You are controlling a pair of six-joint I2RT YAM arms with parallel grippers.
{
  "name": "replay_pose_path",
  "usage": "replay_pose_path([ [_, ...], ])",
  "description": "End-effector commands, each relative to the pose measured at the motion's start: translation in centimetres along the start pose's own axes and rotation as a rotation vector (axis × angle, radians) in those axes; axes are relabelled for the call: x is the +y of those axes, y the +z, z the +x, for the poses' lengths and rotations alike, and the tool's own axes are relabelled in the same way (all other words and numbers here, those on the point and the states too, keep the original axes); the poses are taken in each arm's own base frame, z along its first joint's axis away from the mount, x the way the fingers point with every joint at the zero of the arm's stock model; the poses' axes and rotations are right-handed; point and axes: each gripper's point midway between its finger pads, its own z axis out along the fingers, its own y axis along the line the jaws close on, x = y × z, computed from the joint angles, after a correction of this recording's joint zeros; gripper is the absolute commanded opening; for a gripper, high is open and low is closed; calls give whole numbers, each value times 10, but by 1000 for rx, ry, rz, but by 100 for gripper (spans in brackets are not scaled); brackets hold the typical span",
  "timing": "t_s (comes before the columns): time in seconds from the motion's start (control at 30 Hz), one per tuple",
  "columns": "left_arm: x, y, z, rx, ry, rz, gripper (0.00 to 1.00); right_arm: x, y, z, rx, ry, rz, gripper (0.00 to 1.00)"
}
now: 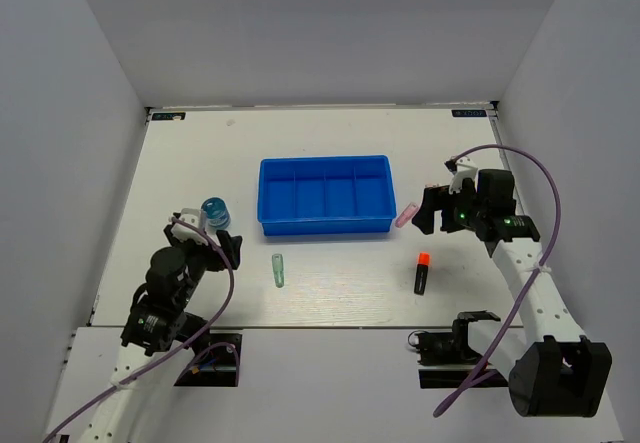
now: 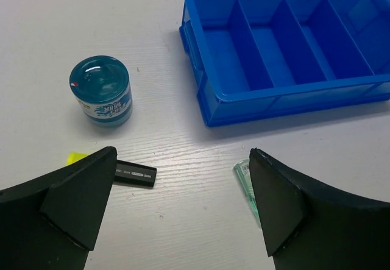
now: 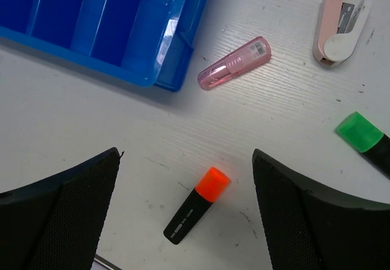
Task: Sort the stationery into containers
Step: Pick up the stationery from the center of the board.
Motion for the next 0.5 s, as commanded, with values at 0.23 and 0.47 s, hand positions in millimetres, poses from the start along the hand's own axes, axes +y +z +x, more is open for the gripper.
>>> replay_pose_path([
  [0.23, 14, 8, 10, 85, 0, -93, 93, 5, -6, 6, -6, -158, -58, 90],
  [0.47, 22, 17, -7, 225, -16, -201, 2, 11, -9, 9, 12, -180, -93, 0],
])
